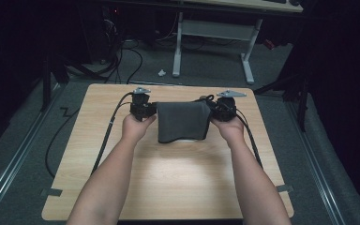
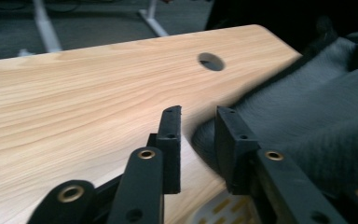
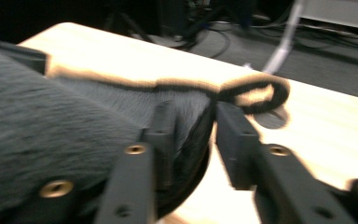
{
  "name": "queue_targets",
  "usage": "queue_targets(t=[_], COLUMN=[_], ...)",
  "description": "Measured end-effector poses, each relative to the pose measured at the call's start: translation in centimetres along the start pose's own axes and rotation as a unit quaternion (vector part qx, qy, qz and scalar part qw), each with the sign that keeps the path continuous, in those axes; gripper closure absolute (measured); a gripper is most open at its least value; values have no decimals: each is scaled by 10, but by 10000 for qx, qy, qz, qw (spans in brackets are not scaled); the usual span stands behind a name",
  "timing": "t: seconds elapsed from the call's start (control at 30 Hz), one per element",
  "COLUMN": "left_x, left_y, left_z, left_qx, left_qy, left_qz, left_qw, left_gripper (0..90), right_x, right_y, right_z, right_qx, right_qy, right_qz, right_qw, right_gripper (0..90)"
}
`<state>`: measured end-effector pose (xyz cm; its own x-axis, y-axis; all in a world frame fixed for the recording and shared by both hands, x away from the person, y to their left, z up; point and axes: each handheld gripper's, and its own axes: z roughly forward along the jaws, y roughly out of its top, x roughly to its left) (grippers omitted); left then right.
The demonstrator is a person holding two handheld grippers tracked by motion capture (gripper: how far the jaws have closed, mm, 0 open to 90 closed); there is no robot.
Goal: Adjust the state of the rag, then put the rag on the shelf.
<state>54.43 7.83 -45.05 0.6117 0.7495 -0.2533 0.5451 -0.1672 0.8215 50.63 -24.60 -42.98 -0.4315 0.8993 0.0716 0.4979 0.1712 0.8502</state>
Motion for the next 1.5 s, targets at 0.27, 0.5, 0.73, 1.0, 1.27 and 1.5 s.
queue_targets(t=[0.27, 0.5, 0.73, 1.0, 1.27, 1.5], left_x=[9, 3, -23, -38, -38, -43], left_y=[-15, -48, -109, -169, -199, -199], left_z=[-37, -83, -124, -147, -156, -148], left_qx=[-439, -820, -705, -314, 23, 108], left_qy=[227, 518, 622, 486, 588, 571], left_qz=[-169, -58, 405, 406, 316, 403], left_qw=[9986, 9953, 9947, 9975, 9978, 9975], left_gripper=[551, 479, 450, 444, 427, 424], right_x=[-16, -11, 7, 31, 43, 39], right_y=[-1, -32, -90, -154, -194, -198], right_z=[-37, -80, -118, -142, -148, -147], right_qx=[-522, -703, -530, -167, 127, 154], right_qy=[-157, -502, -813, -986, -1115, -1087], right_qz=[335, 15, -127, -136, -380, -294], right_qw=[9980, 9963, 9952, 9949, 9930, 9935], right_gripper=[534, 512, 484, 487, 477, 467])
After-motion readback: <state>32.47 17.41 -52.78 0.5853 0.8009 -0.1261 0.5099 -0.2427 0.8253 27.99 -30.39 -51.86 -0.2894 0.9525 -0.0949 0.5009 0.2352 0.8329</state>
